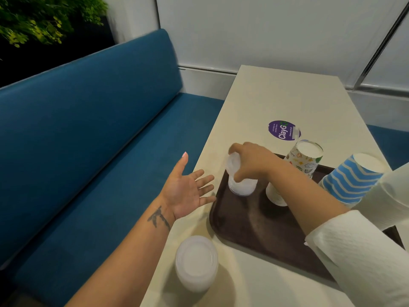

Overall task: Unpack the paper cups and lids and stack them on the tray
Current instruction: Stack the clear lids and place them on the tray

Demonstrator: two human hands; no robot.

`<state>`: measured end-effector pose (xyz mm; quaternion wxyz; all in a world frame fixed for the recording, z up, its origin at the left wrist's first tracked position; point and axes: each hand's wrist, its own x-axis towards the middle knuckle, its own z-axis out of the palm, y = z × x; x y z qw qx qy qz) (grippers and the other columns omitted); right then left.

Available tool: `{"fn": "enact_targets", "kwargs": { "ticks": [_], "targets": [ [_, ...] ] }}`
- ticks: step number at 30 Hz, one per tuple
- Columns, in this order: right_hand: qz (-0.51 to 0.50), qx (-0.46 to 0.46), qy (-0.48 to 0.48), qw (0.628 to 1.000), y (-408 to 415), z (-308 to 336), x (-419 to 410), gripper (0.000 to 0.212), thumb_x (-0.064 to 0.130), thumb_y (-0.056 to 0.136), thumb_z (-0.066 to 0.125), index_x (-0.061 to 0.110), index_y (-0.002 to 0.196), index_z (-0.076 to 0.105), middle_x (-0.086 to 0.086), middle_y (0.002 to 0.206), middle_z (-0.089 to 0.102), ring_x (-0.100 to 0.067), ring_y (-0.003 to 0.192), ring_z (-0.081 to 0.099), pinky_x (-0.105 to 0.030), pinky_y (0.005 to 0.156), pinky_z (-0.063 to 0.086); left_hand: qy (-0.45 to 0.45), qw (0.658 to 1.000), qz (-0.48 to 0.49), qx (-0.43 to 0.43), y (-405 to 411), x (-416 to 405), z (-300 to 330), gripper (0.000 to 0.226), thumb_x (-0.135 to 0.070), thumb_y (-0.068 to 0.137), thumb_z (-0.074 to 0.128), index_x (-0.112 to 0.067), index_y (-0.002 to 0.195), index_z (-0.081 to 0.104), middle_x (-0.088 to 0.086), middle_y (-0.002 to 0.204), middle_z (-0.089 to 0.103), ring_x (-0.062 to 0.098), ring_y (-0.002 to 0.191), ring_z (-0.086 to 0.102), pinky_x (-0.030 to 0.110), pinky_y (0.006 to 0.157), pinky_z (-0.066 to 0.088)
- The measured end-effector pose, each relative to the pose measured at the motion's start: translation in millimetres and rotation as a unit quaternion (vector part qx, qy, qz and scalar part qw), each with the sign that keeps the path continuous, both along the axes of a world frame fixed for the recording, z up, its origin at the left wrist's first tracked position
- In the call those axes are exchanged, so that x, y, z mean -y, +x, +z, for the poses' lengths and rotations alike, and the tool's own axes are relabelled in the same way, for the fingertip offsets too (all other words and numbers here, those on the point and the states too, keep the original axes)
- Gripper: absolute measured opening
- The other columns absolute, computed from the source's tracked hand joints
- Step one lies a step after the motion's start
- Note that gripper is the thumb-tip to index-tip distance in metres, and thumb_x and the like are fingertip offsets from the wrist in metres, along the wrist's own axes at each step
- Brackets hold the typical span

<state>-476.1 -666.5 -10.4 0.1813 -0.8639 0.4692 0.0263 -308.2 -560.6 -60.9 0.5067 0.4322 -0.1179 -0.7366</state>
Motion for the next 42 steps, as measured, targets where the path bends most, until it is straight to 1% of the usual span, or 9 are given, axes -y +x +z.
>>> {"fn": "enact_targets", "kwargs": {
  "ticks": [4, 8, 16, 20, 22, 26, 33, 38, 42],
  "targets": [
    [-0.002, -0.080, -0.005, 0.997, -2, -18, 9, 0.078, 0.028, 0.069, 0.078, 0.025, 0.136, 0.040, -0.005, 0.123, 0.051, -0.023, 0.103, 0.054, -0.034, 0.086, 0.053, 0.007, 1.000, 0.008, 0.004, 1, 0, -2, 0.081, -0.066, 0.087, 0.037, -0.015, 0.149, 0.030, 0.008, 0.148, 0.042, 0.031, 0.140, 0.032, 0.048, 0.101, 0.039],
    [0.002, -0.092, 0.005, 0.996, 0, -32, 13, 0.078, 0.029, 0.071, 0.078, 0.026, 0.139, 0.039, -0.006, 0.130, 0.049, -0.026, 0.111, 0.054, -0.032, 0.089, 0.052, 0.005, 1.000, 0.010, 0.017, 2, 1, -5, 0.070, -0.063, 0.090, 0.036, -0.017, 0.142, 0.041, 0.008, 0.144, 0.047, 0.031, 0.137, 0.037, 0.048, 0.101, 0.039],
    [-0.009, -0.096, 0.032, 0.995, -2, -40, 18, 0.079, 0.030, 0.072, 0.078, 0.026, 0.139, 0.038, -0.006, 0.136, 0.045, -0.028, 0.116, 0.051, -0.034, 0.091, 0.052, 0.006, 1.000, 0.013, 0.016, 4, 3, -10, 0.066, -0.060, 0.091, 0.037, -0.017, 0.139, 0.046, 0.006, 0.139, 0.052, 0.031, 0.133, 0.042, 0.047, 0.099, 0.042],
    [-0.014, -0.093, 0.037, 0.995, -4, -38, 14, 0.090, 0.038, 0.070, 0.080, 0.026, 0.145, 0.031, -0.006, 0.147, 0.036, -0.031, 0.127, 0.044, -0.040, 0.098, 0.049, 0.008, 1.000, 0.020, 0.016, 4, 1, -10, 0.063, -0.060, 0.090, 0.038, -0.018, 0.137, 0.048, 0.006, 0.137, 0.054, 0.031, 0.132, 0.043, 0.046, 0.098, 0.042],
    [-0.018, -0.063, 0.014, 0.998, -3, -34, 8, 0.092, 0.044, 0.070, 0.080, 0.026, 0.146, 0.030, -0.005, 0.150, 0.031, -0.030, 0.132, 0.040, -0.041, 0.100, 0.045, 0.006, 1.000, 0.024, 0.017, 4, -2, -8, 0.062, -0.060, 0.091, 0.038, -0.018, 0.135, 0.050, 0.005, 0.136, 0.055, 0.030, 0.132, 0.044, 0.047, 0.098, 0.041],
    [-0.010, 0.056, -0.045, 0.997, 1, -19, -15, 0.075, 0.046, 0.075, 0.074, 0.028, 0.139, 0.039, -0.001, 0.145, 0.040, -0.022, 0.127, 0.043, -0.036, 0.097, 0.043, -0.013, 0.999, 0.031, 0.038, 0, -16, 1, 0.055, -0.055, 0.094, 0.037, -0.018, 0.133, 0.051, 0.003, 0.133, 0.058, 0.028, 0.127, 0.049, 0.048, 0.100, 0.041],
    [0.058, 0.147, -0.014, 0.987, 3, 3, -86, 0.060, 0.047, 0.080, 0.068, 0.030, 0.134, 0.047, 0.004, 0.134, 0.051, -0.012, 0.119, 0.049, -0.029, 0.099, 0.040, -0.043, 0.968, 0.115, 0.217, -6, -63, 8, 0.025, -0.033, 0.098, 0.049, -0.022, 0.116, 0.062, -0.001, 0.117, 0.067, 0.019, 0.107, 0.063, 0.038, 0.086, 0.052],
    [0.124, 0.109, 0.087, 0.982, 5, 6, -145, 0.081, 0.049, 0.071, 0.077, 0.035, 0.140, 0.037, 0.005, 0.132, 0.046, -0.011, 0.112, 0.047, -0.028, 0.097, 0.040, -0.043, 0.955, 0.157, 0.246, -5, -102, 9, 0.026, -0.029, 0.101, 0.043, -0.019, 0.115, 0.062, 0.001, 0.112, 0.068, 0.020, 0.105, 0.063, 0.036, 0.082, 0.053],
    [0.169, 0.005, 0.060, 0.984, 13, -8, -175, 0.102, 0.051, 0.062, 0.082, 0.038, 0.145, 0.023, 0.004, 0.142, 0.035, -0.022, 0.126, 0.036, -0.041, 0.103, 0.040, -0.020, 0.947, 0.180, 0.266, -6, -129, 6, 0.028, -0.027, 0.102, 0.040, -0.016, 0.118, 0.061, 0.002, 0.112, 0.069, 0.021, 0.104, 0.063, 0.036, 0.083, 0.052]
  ]
}}
